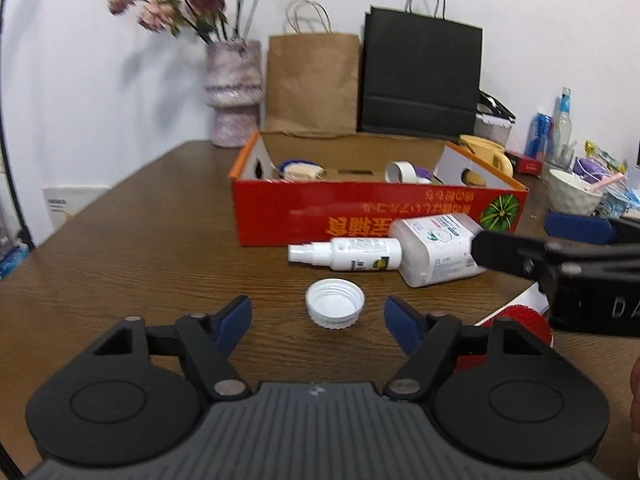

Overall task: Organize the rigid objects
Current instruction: 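Move both tools toward the white cap and white spray bottle on the table, then grasp the white spray bottle with the right tool while the left tool grasps the white cap, then carry the white cap and spray bottle over the cardboard box with both tools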

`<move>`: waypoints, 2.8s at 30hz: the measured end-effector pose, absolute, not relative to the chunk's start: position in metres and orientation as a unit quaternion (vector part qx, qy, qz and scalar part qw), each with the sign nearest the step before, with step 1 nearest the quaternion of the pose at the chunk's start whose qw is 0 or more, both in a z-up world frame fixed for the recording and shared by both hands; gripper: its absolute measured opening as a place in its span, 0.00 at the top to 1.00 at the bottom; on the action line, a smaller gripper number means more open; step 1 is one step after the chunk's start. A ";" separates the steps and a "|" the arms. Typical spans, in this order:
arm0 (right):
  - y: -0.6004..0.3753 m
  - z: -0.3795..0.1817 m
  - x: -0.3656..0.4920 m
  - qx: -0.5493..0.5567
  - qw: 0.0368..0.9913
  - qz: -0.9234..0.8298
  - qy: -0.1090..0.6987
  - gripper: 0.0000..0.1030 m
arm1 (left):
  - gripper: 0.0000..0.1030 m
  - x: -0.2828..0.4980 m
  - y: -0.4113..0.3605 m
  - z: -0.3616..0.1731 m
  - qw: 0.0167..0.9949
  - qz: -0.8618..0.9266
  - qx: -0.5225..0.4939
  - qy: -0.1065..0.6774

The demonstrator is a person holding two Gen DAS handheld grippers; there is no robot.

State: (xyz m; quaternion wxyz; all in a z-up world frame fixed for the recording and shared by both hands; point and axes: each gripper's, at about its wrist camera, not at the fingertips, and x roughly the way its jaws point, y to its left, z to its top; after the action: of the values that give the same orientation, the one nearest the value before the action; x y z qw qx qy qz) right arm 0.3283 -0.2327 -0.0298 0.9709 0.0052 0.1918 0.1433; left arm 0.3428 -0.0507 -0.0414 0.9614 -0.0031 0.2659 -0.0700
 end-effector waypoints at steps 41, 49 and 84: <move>-0.133 -0.059 0.451 -0.136 0.882 0.259 0.369 0.71 | 0.60 0.361 0.009 -0.058 0.954 -0.014 -0.037 0.297; -0.134 -0.059 0.443 -0.127 0.896 0.246 0.348 0.73 | 0.60 0.338 0.006 -0.041 0.962 -0.009 -0.031 0.270; -0.281 0.023 0.247 0.003 0.989 0.066 0.129 0.74 | 0.60 0.238 -0.068 0.038 0.990 -0.065 0.015 0.127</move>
State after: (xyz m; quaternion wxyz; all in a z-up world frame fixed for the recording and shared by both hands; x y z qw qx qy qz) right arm 0.2465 -0.2810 0.0230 0.9894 0.0029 0.1293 0.0662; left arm 0.2381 -0.0676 0.0383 0.9897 0.0151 0.1268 -0.0645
